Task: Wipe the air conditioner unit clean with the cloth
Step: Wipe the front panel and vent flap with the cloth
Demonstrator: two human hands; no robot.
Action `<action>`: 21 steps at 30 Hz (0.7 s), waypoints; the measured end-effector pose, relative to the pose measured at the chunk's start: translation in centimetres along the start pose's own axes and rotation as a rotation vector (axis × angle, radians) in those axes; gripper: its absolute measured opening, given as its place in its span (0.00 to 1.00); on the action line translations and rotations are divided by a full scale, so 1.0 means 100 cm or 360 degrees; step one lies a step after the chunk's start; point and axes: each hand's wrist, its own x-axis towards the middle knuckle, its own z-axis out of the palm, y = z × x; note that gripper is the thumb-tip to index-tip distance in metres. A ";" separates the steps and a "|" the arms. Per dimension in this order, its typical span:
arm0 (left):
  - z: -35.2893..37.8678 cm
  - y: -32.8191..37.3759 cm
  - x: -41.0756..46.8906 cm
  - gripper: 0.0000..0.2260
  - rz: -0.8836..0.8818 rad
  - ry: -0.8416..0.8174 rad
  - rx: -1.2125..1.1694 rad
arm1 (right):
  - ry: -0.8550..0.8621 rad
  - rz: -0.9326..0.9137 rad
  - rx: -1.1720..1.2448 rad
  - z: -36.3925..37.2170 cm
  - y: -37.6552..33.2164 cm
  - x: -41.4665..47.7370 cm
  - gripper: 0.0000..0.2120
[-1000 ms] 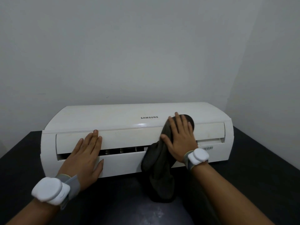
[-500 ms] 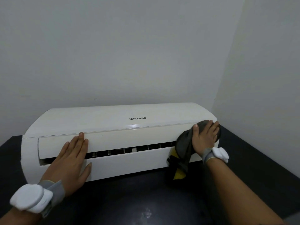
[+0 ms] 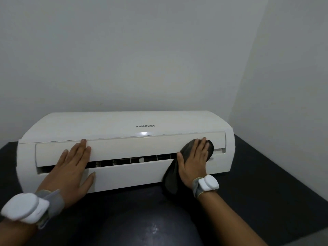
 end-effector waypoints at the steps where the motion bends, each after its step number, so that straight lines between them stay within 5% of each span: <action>1: 0.000 0.000 -0.002 0.38 -0.0008 0.0000 -0.0023 | 0.0022 -0.0005 -0.0038 0.003 -0.006 0.001 0.39; 14: -0.014 -0.038 -0.037 0.36 -0.0206 0.0091 -0.0002 | 0.0000 -0.0977 -0.0189 0.044 -0.137 -0.035 0.29; 21: -0.017 -0.064 -0.065 0.36 -0.0328 0.0051 0.0003 | 0.0119 -0.0663 -0.0115 0.054 -0.184 -0.033 0.29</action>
